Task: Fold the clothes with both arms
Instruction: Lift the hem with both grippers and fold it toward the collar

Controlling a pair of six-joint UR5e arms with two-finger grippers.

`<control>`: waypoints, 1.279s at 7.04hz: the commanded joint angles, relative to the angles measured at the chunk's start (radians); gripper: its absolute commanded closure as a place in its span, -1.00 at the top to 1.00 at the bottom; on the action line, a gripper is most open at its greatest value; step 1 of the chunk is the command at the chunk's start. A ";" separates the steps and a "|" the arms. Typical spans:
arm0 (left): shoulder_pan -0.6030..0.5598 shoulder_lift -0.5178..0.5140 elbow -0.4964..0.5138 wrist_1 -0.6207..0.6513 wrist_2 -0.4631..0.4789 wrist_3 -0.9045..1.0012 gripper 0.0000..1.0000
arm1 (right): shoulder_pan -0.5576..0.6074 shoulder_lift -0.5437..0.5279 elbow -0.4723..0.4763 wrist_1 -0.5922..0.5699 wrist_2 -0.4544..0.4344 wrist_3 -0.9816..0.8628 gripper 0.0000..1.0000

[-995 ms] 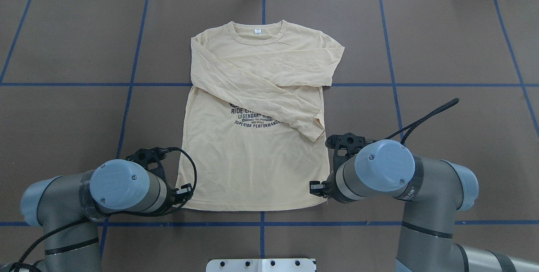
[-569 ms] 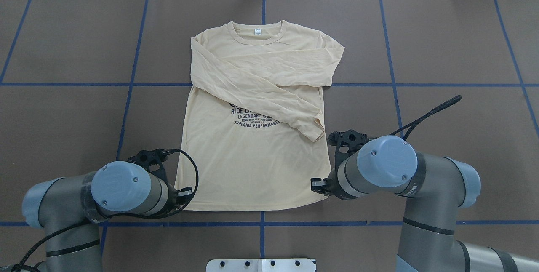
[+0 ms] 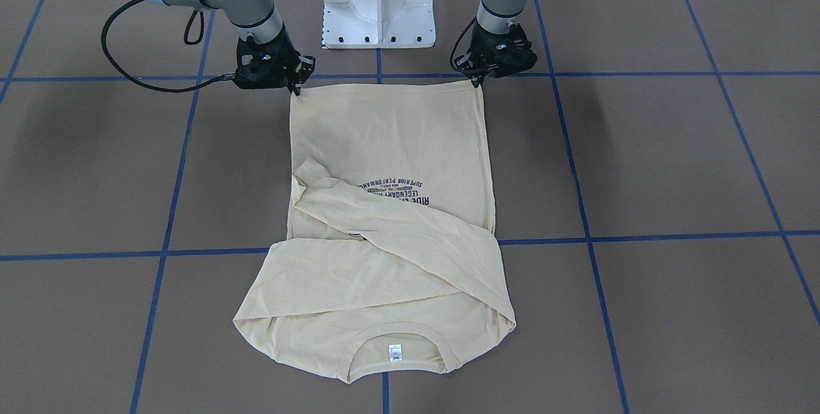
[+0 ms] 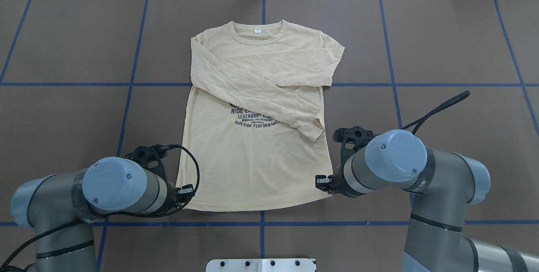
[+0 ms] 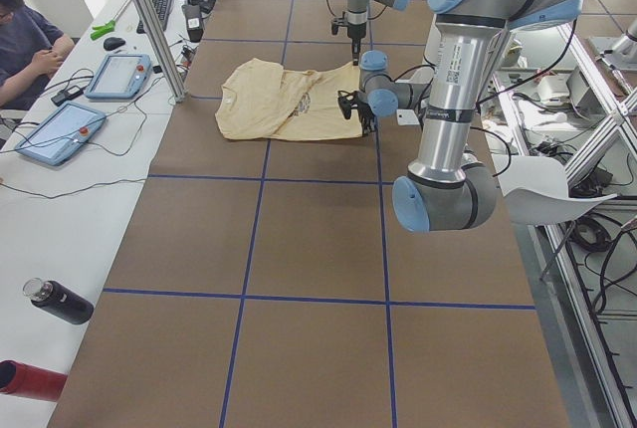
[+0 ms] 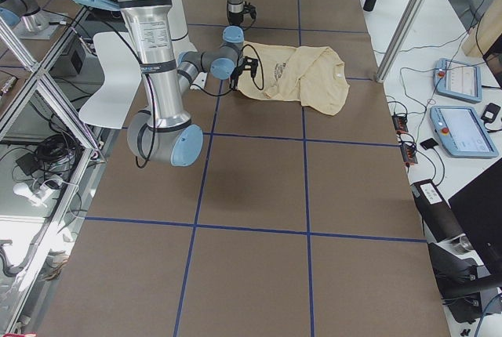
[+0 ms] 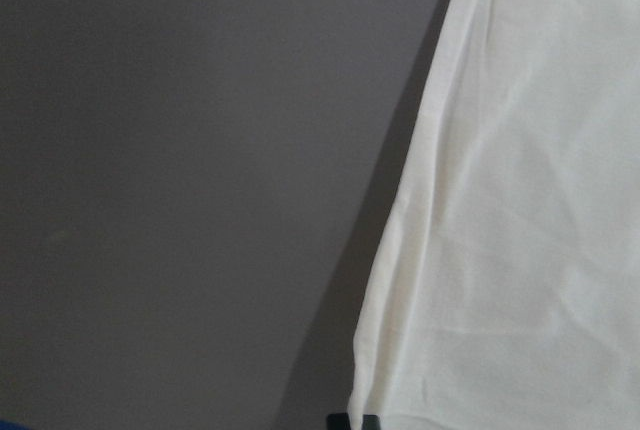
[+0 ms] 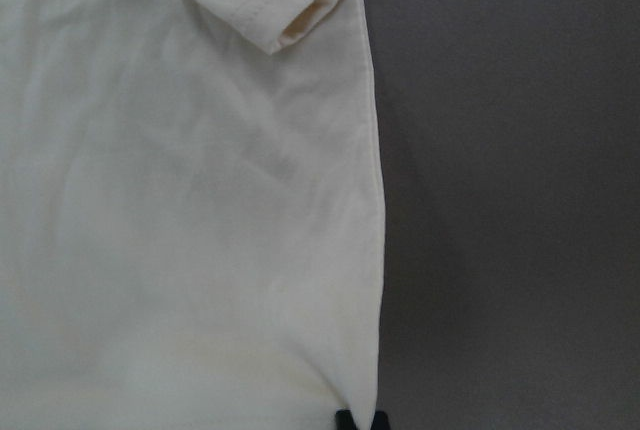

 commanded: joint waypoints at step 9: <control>0.024 -0.013 -0.173 0.102 -0.050 0.024 -1.00 | 0.146 -0.124 0.125 0.013 0.269 -0.018 -1.00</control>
